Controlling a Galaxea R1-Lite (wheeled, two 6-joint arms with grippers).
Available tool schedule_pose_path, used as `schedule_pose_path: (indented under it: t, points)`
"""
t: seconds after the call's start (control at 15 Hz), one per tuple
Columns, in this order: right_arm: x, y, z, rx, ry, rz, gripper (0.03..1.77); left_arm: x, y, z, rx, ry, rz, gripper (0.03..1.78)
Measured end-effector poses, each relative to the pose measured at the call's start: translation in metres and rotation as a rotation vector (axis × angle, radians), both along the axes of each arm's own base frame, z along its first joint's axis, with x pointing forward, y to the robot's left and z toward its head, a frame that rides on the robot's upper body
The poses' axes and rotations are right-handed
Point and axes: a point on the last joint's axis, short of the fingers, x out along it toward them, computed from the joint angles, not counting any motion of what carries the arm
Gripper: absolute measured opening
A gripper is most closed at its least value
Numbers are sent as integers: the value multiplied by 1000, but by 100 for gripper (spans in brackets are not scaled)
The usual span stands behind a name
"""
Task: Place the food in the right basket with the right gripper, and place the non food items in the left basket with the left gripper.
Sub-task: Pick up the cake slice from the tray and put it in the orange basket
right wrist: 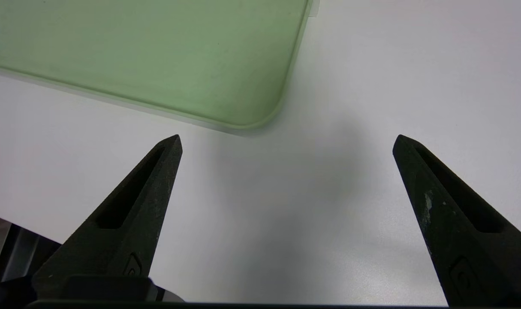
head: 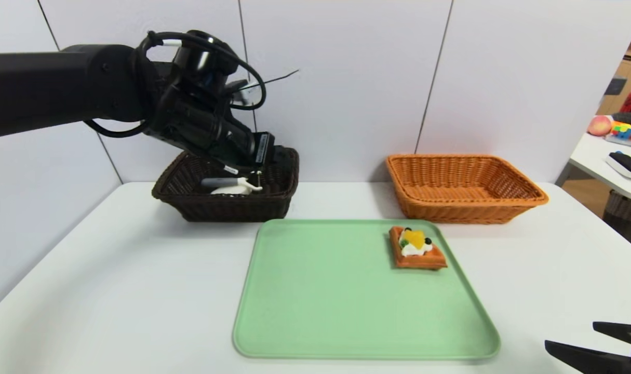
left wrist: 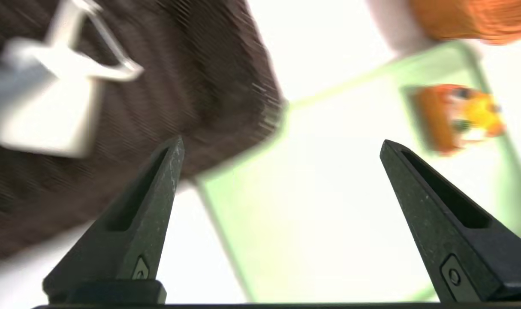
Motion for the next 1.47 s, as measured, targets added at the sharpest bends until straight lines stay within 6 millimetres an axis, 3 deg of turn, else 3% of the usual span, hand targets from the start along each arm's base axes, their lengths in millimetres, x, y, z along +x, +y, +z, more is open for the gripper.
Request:
schedule_pose_path:
  t: [0.33,0.67,1.0,1.47]
  points:
    - [1,0,3,-1,-9,4,170,-47,-24,-23,-16,145,-54,166]
    - [18,3,14,3,-40,10,170,-79,-18,-53,25,145,-180,167]
    - [68,13,34,19,-82,48,170,-104,-3,-56,54,87,-328,169]
    - [138,45,41,-17,-66,174,170,-109,3,-55,55,74,-315,169]
